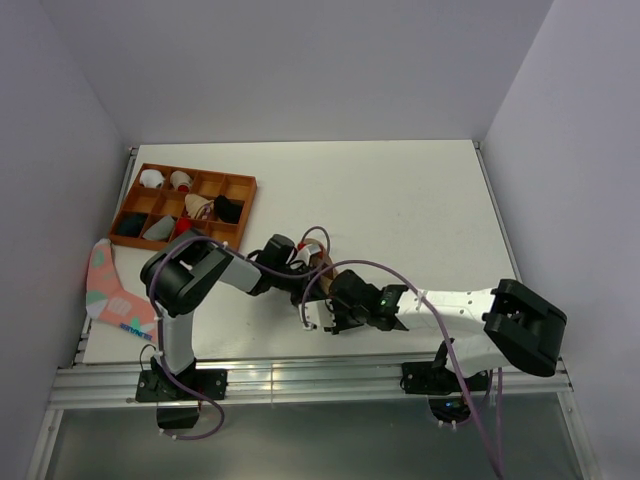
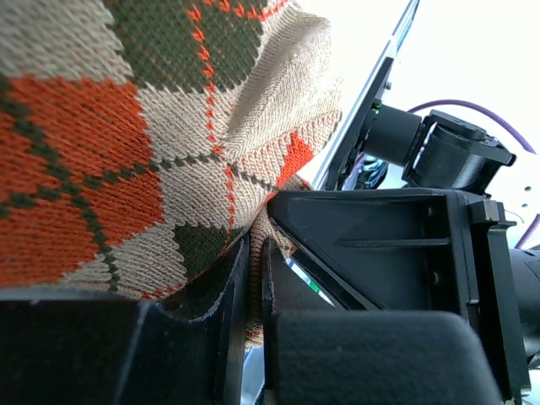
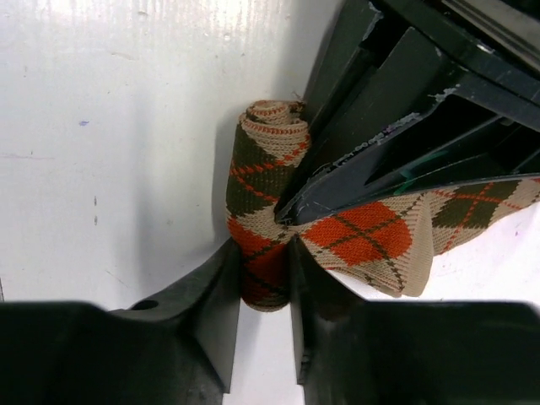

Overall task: Roll the socks
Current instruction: Roll the sock at the center of the board.

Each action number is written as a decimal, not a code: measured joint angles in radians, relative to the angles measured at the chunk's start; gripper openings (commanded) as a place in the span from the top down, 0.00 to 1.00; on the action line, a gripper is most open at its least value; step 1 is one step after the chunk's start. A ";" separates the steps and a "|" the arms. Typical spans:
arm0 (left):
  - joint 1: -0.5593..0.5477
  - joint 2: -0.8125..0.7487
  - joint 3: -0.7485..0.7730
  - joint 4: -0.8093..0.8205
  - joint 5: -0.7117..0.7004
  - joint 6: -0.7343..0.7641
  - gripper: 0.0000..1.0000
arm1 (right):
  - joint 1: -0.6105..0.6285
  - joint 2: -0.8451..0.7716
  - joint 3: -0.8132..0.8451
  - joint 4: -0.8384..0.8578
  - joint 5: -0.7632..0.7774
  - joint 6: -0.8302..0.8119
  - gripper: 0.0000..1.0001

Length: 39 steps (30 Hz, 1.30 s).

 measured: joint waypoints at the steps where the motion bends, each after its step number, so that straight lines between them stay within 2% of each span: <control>1: 0.000 -0.002 -0.004 0.002 -0.001 -0.004 0.95 | 0.000 0.003 0.004 -0.005 -0.003 0.002 0.75; 3: 0.000 -0.010 -0.013 0.008 -0.006 -0.015 0.92 | 0.000 0.009 0.017 -0.025 -0.016 0.002 0.81; 5: -0.001 -0.027 -0.031 0.020 -0.022 -0.032 0.82 | -0.003 0.018 0.035 -0.051 -0.042 0.001 0.82; 10: -0.009 -0.096 -0.113 0.076 -0.098 -0.087 0.73 | -0.041 0.052 0.093 -0.124 -0.144 -0.003 0.83; 16: -0.016 -0.175 -0.240 0.246 -0.249 -0.180 0.73 | -0.147 0.098 0.171 -0.227 -0.301 -0.024 0.84; 21: -0.015 -0.241 -0.326 0.314 -0.383 -0.200 0.73 | -0.242 0.181 0.276 -0.372 -0.427 -0.055 0.85; 28: -0.011 -0.448 -0.425 0.254 -0.598 -0.152 0.68 | -0.301 0.362 0.418 -0.586 -0.562 -0.117 0.86; 33: -0.023 -0.634 -0.452 0.188 -0.713 -0.076 0.71 | -0.307 0.442 0.497 -0.702 -0.608 -0.147 0.86; 39: -0.152 -0.776 -0.508 0.164 -0.860 0.026 0.71 | -0.313 0.581 0.636 -0.869 -0.674 -0.195 0.86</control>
